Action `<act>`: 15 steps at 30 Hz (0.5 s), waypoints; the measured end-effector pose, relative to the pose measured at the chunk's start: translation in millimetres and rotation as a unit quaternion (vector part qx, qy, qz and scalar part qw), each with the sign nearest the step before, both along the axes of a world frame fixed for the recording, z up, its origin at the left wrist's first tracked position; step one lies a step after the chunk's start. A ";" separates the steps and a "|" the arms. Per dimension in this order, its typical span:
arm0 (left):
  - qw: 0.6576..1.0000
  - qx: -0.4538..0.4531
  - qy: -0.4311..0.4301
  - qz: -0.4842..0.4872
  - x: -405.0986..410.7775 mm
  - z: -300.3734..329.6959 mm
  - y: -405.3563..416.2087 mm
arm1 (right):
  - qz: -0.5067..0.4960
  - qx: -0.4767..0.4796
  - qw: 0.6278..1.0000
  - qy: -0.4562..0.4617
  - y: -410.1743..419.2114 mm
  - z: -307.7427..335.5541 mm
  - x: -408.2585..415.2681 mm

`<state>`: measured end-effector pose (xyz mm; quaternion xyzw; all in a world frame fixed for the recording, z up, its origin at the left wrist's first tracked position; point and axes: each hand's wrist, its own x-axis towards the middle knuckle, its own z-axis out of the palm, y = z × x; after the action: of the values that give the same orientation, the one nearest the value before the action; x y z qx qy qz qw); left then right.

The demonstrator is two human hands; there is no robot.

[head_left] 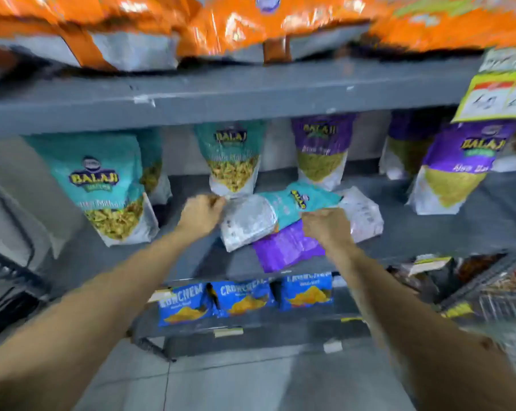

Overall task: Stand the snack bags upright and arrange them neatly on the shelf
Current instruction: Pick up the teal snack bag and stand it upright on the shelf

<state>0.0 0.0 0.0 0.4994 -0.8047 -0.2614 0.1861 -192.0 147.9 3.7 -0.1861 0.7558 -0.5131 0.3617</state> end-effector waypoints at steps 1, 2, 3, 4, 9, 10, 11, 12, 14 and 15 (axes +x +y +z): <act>0.999 0.048 0.003 -0.002 -3.0 -7.8 -19.6 | -0.045 -0.019 0.997 -0.063 -13.8 -13.8 3.6; 0.995 0.101 -0.007 -0.005 -5.0 -8.5 -33.9 | -0.081 -0.026 0.992 -0.096 -25.1 -21.8 7.1; 0.987 0.156 -0.028 -0.021 -6.9 -12.7 -51.2 | -0.118 -0.038 0.984 -0.130 -37.3 -32.1 8.8; 0.974 0.216 -0.055 -0.042 -8.5 -11.2 -62.6 | -0.138 -0.045 0.977 -0.154 -48.3 -40.7 11.1; 0.901 0.397 -0.090 -0.152 -14.7 -41.2 -104.3 | -0.168 -0.013 0.978 -0.123 -84.3 -61.2 16.2; 0.889 0.411 -0.103 -0.173 -16.6 -44.7 -107.1 | -0.159 -0.011 0.978 -0.137 -88.1 -60.5 16.5; 0.883 0.415 -0.109 -0.192 -17.8 -47.9 -108.3 | -0.150 -0.027 0.977 -0.151 -90.7 -60.2 17.0; 0.878 0.415 -0.109 -0.210 -17.9 -50.7 -107.5 | -0.140 -0.044 0.975 -0.167 -91.5 -59.0 18.2; 0.879 0.404 -0.084 -0.238 -13.4 -51.8 -99.1 | -0.128 -0.072 0.971 -0.186 -89.0 -52.7 19.0; 0.889 0.387 -0.058 -0.238 -8.6 -53.0 -92.6 | -0.123 -0.086 0.969 -0.194 -86.4 -48.6 18.3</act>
<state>-8.6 -92.6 -53.0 0.3393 -0.7439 -0.5594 -0.1364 -173.7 61.5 -44.9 -0.0193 0.6412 -0.6431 0.4182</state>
